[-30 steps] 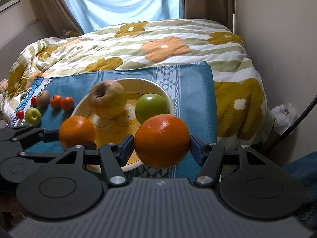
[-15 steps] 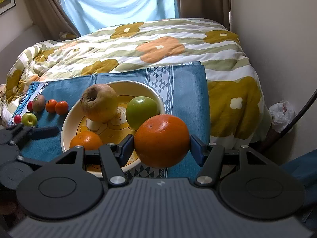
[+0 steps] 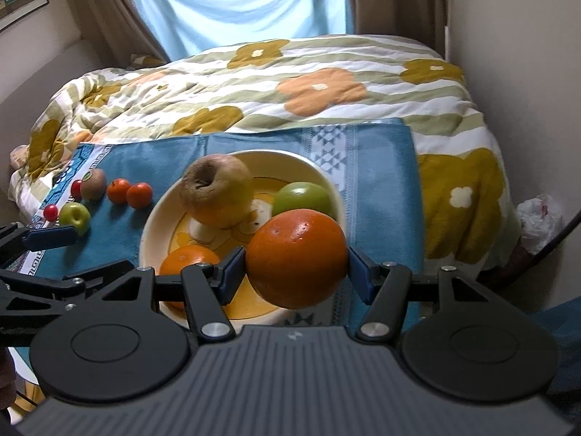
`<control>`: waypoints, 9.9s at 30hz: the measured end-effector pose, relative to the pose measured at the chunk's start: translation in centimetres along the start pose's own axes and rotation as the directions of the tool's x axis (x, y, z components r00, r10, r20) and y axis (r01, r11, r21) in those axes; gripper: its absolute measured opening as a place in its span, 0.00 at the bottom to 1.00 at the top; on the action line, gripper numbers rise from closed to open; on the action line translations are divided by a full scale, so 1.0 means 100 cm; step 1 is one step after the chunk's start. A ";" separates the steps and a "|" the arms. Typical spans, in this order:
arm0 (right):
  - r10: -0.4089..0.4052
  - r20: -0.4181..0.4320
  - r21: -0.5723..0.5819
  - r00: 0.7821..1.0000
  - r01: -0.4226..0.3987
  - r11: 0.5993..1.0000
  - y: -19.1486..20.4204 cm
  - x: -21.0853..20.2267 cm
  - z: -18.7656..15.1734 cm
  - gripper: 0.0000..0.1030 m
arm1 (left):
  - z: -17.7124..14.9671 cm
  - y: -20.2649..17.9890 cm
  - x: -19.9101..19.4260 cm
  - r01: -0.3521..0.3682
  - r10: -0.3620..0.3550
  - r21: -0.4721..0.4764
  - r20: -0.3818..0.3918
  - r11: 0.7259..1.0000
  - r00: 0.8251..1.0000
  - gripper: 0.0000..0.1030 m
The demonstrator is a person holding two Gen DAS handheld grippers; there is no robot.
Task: Organize fruits
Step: 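Lower the orange into the bowl and open the left tool while the right tool releases its orange, then withdraw both open tools from the bowl, then reach the left tool to a red cherry tomato and close on it, then grasp the green apple with the right tool while the left tool holds the tomato, then carry the held tomato and green apple over the cream bowl, then open the left tool to drop the tomato while the right tool releases the green apple, then withdraw both open tools from the bowl toward the kiwi and mandarins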
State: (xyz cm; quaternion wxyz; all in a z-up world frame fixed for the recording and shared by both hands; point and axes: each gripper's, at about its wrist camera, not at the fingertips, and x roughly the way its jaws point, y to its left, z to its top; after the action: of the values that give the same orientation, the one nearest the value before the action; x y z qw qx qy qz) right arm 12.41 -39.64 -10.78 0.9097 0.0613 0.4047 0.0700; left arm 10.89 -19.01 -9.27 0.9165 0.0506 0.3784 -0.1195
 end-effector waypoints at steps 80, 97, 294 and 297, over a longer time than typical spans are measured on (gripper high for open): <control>0.014 0.009 0.051 1.000 -0.014 0.999 0.252 0.030 0.016 1.00 | -0.016 0.283 -0.056 -0.147 0.147 -0.012 -0.015 0.989 0.989 0.99; -0.026 -0.018 0.179 1.000 0.029 0.983 0.289 0.091 0.004 1.00 | -0.018 0.297 0.041 0.029 0.001 0.274 -0.109 0.961 0.994 0.66; 0.100 -0.006 -0.274 0.995 -0.098 0.957 0.199 0.068 0.075 1.00 | 0.043 0.216 0.009 -0.040 0.049 0.298 -0.023 0.954 0.999 1.00; 0.089 -0.031 -0.325 0.996 -0.095 0.941 0.210 0.088 0.074 1.00 | 0.046 0.225 0.038 0.025 -0.002 0.353 -0.066 0.935 0.998 1.00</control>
State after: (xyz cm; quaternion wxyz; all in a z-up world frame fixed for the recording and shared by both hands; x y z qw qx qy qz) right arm 22.11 -17.80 -8.78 0.8997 -0.0719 0.3916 0.1789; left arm 22.37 1.18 -8.62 0.8789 0.2159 0.3804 -0.1904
